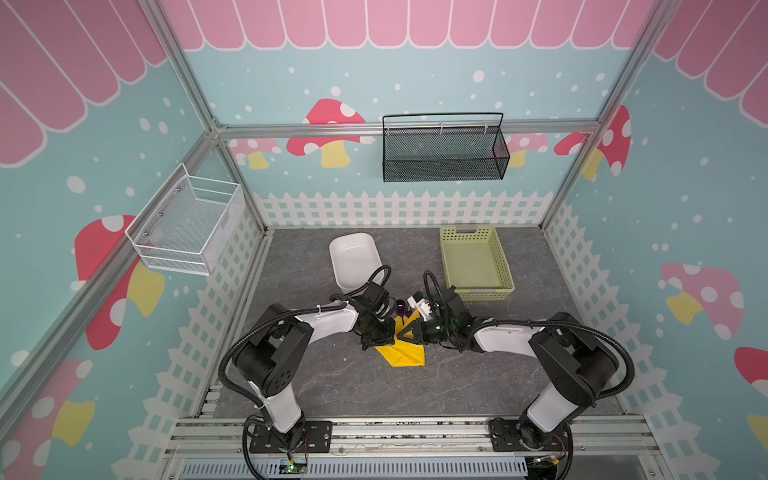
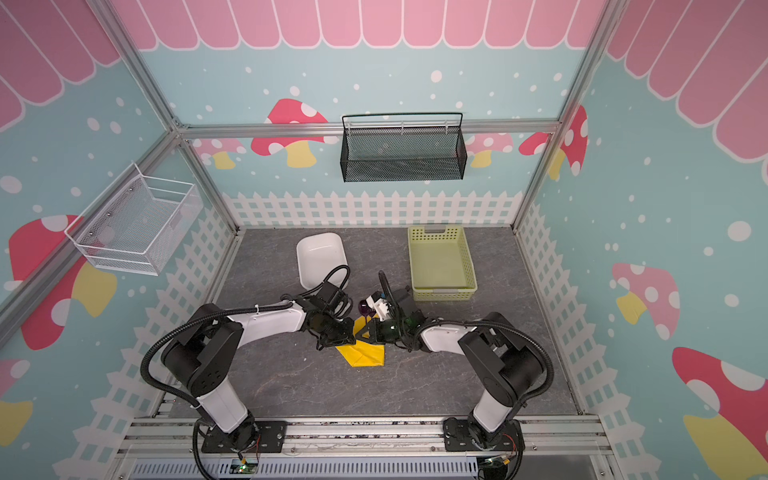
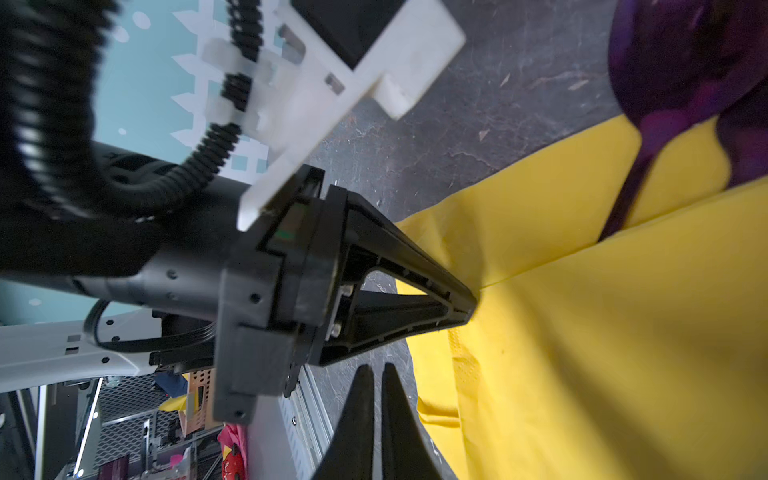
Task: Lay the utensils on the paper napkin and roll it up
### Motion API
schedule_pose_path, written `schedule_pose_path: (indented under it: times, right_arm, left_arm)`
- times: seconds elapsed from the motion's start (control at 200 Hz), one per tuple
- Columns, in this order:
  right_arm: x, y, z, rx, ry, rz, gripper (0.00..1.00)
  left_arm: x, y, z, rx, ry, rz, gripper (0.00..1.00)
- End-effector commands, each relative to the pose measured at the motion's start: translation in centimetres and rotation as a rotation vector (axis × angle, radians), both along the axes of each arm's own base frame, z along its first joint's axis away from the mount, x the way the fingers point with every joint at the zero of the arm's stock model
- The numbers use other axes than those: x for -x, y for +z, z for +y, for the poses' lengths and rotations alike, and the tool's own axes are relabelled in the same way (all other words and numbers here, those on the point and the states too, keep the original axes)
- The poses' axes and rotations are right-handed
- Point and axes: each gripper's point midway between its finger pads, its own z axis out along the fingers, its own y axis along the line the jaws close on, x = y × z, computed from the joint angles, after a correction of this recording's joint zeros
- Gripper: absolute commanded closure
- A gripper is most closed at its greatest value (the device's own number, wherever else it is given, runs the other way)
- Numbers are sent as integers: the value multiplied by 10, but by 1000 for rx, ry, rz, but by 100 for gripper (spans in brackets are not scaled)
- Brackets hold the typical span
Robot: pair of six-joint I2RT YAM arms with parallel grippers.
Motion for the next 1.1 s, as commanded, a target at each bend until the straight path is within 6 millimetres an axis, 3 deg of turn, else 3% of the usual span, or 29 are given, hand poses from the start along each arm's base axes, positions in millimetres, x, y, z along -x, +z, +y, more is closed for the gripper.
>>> schedule_pose_path:
  times: [0.0, 0.28, 0.5, 0.715, 1.096]
  right_arm:
    - [20, -23, -19, 101, 10, 45, 91]
    - [46, -42, -32, 97, 39, 103, 93]
    - [49, -60, -37, 136, 23, 126, 93]
    - [48, -72, -41, 168, 4, 144, 93]
    - [49, -74, -41, 166, 3, 151, 93]
  left_arm:
    - [16, -28, 21, -115, -5, 66, 100]
    - [15, -27, 21, -118, -4, 63, 100]
    - [14, -23, 21, -122, -4, 53, 100]
    - [6, -5, 14, -87, 0, 23, 100]
    - [-4, 35, -15, -27, -28, -51, 100]
